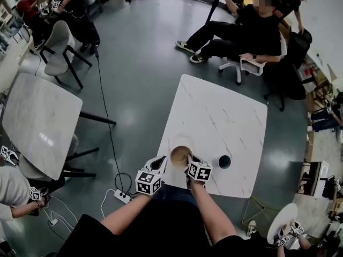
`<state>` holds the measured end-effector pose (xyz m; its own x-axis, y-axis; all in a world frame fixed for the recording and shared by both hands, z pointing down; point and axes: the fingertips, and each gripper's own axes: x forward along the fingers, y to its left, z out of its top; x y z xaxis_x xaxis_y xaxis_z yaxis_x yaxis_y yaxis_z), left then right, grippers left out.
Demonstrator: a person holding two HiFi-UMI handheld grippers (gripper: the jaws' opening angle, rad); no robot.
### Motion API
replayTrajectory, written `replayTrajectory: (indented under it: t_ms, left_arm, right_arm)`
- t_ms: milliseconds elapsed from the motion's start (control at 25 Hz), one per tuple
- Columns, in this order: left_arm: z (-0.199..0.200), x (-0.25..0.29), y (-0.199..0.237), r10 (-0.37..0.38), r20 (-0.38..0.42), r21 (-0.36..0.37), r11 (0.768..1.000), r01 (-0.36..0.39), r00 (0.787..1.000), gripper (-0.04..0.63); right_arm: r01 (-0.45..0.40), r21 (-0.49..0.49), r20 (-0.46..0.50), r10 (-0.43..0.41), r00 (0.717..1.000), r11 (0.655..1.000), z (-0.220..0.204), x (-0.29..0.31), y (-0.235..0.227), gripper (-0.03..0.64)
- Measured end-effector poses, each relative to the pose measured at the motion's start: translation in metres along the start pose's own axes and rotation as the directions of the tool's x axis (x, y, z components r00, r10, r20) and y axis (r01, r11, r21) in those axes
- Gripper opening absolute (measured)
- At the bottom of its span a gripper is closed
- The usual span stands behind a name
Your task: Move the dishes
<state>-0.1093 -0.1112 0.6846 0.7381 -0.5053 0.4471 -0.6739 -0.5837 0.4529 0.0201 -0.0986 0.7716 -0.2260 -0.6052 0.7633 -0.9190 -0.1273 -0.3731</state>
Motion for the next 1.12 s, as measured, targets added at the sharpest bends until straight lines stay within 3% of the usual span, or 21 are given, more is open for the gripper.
replayTrajectory:
  t_ms: [440, 680, 880, 1120]
  left_arm:
    - [-0.052, -0.065, -0.031, -0.077, -0.009, 0.012, 0.997, 0.077, 0.997, 0.017]
    - [-0.073, -0.081, -0.050, -0.098, -0.012, 0.018, 0.995, 0.098, 0.995, 0.017]
    - [-0.090, -0.083, -0.077, -0.116, -0.036, 0.023, 0.993, 0.117, 0.993, 0.017]
    - [-0.103, -0.056, -0.126, -0.189, -0.059, 0.057, 0.980, 0.193, 0.980, 0.017]
  right_arm:
    - [0.070, 0.064, 0.056, -0.073, 0.996, 0.995, -0.075, -0.075, 0.026, 0.026]
    - [0.081, 0.043, 0.056, -0.084, 0.995, 0.996, -0.097, -0.103, 0.021, 0.026]
    - [0.097, 0.050, 0.084, -0.101, 0.991, 0.994, -0.102, -0.128, 0.001, 0.026]
    - [0.115, 0.081, 0.109, -0.124, 0.986, 0.990, -0.102, -0.153, -0.049, 0.026]
